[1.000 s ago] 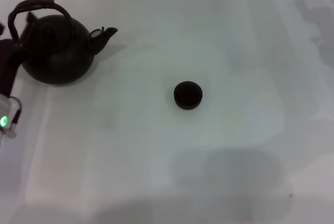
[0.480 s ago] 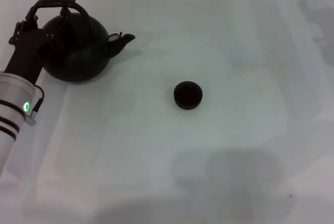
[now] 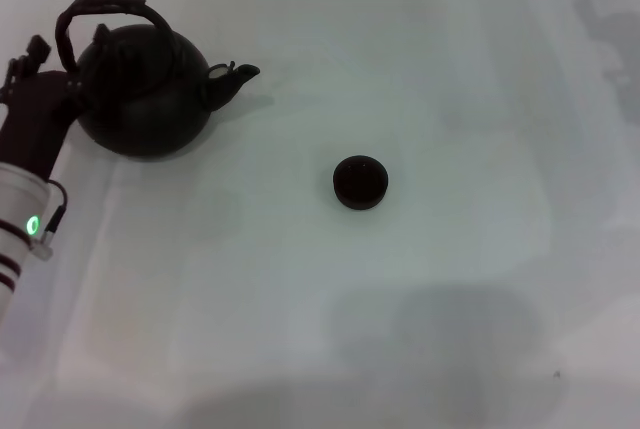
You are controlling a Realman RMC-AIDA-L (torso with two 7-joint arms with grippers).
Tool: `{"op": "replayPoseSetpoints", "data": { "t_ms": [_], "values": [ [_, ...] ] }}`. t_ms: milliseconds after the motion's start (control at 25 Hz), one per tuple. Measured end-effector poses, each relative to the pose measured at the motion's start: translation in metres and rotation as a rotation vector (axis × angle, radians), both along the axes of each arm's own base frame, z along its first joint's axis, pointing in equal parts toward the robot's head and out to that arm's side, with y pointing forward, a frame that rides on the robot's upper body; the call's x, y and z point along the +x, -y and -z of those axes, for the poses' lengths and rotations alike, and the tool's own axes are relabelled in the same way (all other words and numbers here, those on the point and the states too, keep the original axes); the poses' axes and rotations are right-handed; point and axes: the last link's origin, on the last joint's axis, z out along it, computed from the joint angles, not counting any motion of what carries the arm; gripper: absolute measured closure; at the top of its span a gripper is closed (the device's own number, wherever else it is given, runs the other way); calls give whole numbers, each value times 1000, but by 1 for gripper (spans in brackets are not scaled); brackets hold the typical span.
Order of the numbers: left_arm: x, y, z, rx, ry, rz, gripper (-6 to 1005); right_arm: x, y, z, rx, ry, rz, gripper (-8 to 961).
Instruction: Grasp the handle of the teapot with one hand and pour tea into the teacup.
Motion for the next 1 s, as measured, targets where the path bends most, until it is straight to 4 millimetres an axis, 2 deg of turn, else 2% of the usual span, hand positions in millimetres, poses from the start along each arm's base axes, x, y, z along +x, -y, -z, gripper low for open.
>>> {"op": "replayPoseSetpoints", "data": {
  "t_ms": [640, 1000],
  "values": [
    [-7, 29, -10, 35, -27, 71, 111, 0, -2, -1, 1, 5, 4, 126],
    [-32, 49, -39, 204, -20, -30, 111, 0, -1, 1, -3, 0, 7, 126]
  ]
}}
